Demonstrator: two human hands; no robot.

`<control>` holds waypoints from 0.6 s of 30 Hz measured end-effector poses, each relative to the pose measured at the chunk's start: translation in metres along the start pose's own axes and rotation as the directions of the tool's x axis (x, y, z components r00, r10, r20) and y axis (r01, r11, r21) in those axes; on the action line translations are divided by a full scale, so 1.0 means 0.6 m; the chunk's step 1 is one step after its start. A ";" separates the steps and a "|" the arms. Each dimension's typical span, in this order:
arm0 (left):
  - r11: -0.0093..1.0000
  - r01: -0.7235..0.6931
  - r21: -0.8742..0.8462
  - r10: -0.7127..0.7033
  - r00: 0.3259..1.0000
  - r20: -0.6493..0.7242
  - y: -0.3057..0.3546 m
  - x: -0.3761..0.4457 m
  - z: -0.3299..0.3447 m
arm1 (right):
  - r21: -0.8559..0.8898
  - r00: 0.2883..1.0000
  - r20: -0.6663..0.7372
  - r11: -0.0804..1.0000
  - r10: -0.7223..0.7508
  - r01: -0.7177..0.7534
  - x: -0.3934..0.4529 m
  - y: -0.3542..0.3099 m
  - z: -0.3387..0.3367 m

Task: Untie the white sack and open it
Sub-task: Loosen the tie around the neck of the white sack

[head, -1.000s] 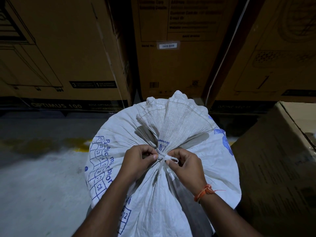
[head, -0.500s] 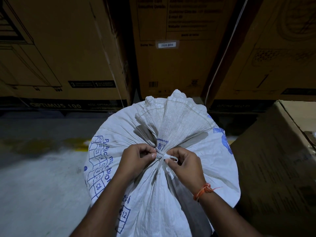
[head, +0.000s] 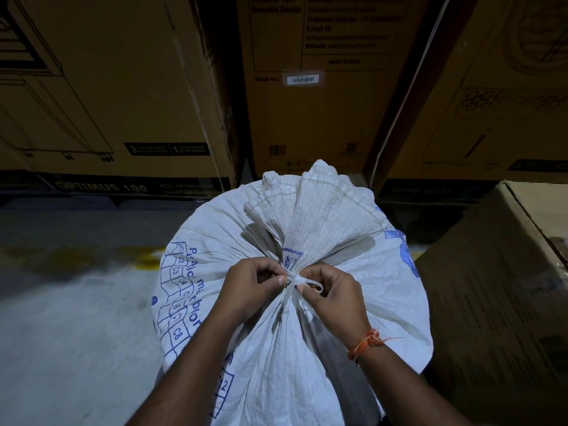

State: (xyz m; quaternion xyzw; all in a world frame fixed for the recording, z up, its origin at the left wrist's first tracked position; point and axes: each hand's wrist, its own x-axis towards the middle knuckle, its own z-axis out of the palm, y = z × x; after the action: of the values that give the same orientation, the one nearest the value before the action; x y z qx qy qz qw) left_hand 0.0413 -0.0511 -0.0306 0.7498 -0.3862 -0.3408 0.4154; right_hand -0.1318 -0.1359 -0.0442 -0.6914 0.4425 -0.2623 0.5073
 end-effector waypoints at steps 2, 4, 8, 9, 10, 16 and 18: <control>1.000 0.012 -0.012 -0.012 1.000 -0.001 -0.001 0.001 -0.004 | 0.002 1.000 0.000 1.000 -0.003 0.003 0.000 0.000 -0.001; 1.000 0.013 0.001 -0.013 1.000 0.001 -0.001 0.003 -0.006 | -0.002 1.000 -0.001 1.000 -0.006 0.006 0.000 -0.001 -0.001; 0.999 -0.005 0.037 0.004 1.000 0.002 -0.001 0.003 0.000 | -0.006 1.000 0.001 1.000 -0.009 0.009 0.001 -0.001 0.000; 0.999 -0.007 0.040 0.008 1.000 -0.003 -0.001 0.002 0.001 | -0.002 1.000 -0.001 1.000 -0.008 0.008 0.001 -0.001 0.001; 0.999 -0.008 0.037 0.008 1.000 -0.007 -0.002 0.002 0.002 | 0.006 1.000 -0.004 1.000 -0.004 0.004 0.001 0.000 0.001; 0.999 -0.028 0.044 0.028 1.000 -0.003 0.002 -0.003 0.004 | 0.008 1.000 0.000 1.000 0.002 -0.002 0.000 0.003 0.001; 1.000 -0.027 -0.011 0.026 0.998 -0.063 0.006 -0.003 -0.002 | 0.003 1.000 0.001 1.000 -0.006 0.006 0.000 0.003 0.001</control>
State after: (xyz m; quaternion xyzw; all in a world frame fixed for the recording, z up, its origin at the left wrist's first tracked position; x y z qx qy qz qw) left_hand 0.0402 -0.0504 -0.0263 0.7523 -0.3809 -0.3139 0.4363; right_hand -0.1320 -0.1358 -0.0461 -0.6922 0.4396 -0.2642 0.5078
